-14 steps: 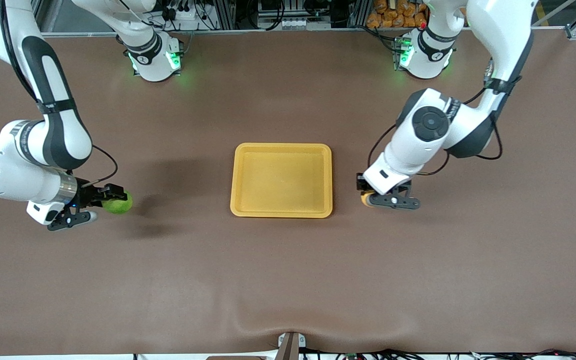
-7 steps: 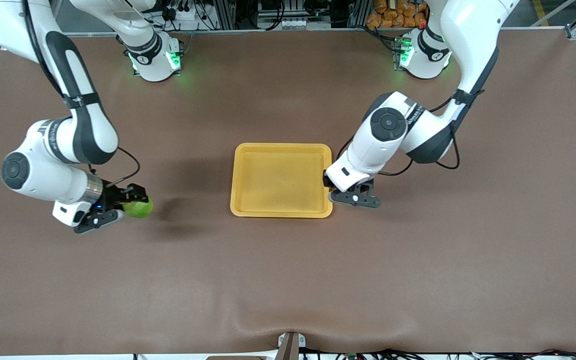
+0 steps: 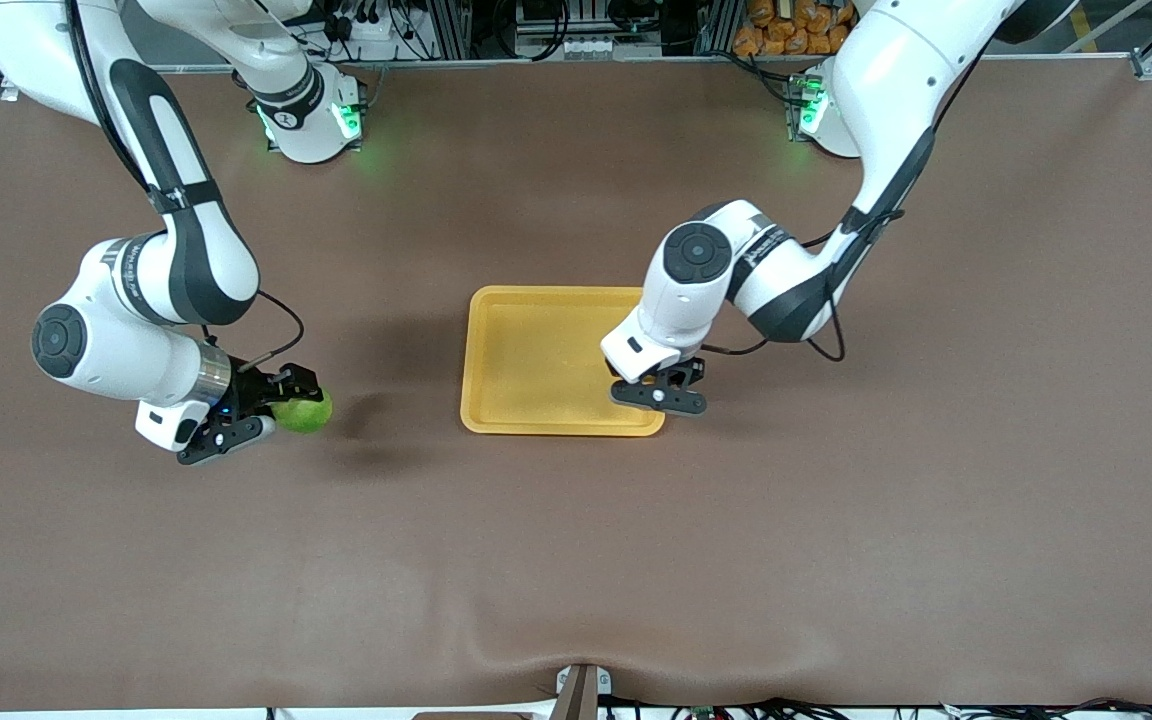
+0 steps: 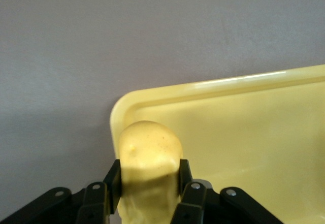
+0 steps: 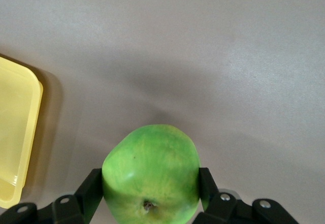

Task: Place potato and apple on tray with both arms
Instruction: 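Carry the potato with the left gripper while the right gripper lifts the apple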

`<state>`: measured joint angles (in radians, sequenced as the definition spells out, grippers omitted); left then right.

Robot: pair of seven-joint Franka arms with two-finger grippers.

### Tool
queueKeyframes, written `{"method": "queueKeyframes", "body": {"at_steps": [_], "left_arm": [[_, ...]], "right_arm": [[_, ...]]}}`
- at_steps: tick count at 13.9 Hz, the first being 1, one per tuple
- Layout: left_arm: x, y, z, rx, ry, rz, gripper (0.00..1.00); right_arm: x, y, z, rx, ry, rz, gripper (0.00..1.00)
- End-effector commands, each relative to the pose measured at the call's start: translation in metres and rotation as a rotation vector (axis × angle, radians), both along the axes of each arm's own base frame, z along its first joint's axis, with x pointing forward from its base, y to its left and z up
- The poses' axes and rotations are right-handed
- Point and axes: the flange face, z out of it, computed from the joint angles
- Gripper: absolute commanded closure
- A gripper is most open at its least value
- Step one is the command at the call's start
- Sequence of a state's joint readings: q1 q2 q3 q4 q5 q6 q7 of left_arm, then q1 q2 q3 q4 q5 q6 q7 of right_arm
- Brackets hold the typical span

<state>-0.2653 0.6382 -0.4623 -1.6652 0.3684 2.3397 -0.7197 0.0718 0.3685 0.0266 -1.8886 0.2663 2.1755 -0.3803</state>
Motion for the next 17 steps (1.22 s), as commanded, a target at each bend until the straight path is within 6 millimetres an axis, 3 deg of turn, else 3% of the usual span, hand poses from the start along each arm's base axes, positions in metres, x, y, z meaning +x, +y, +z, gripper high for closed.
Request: {"method": "queueKeyframes", "body": {"at_steps": [1, 4, 5, 11, 15, 17], "left_arm": [[0.004, -0.012, -0.01, 0.016, -0.002, 0.022, 1.0], [-0.001, -0.016, -0.023, 0.033, -0.001, 0.07, 1.0], [-0.001, -0.016, -0.028, 0.039, 0.002, 0.072, 1.0], [-0.002, -0.018, -0.05, 0.088, -0.014, 0.052, 1.0], [-0.002, -0.018, -0.061, 0.111, -0.018, 0.054, 1.0], [-0.002, -0.018, -0.062, 0.109, -0.016, 0.056, 0.96]], "right_arm": [[-0.002, -0.002, 0.002, 0.018, 0.011, -0.017, 1.0], [-0.005, 0.005, 0.001, 0.018, 0.017, -0.015, 1.0], [-0.006, 0.015, 0.002, 0.017, 0.023, -0.029, 1.0], [-0.028, 0.089, 0.006, -0.01, 0.068, -0.131, 1.0], [-0.043, 0.162, 0.009, -0.02, 0.047, -0.214, 1.0], [-0.043, 0.165, 0.01, -0.018, 0.04, -0.227, 1.0]]}}
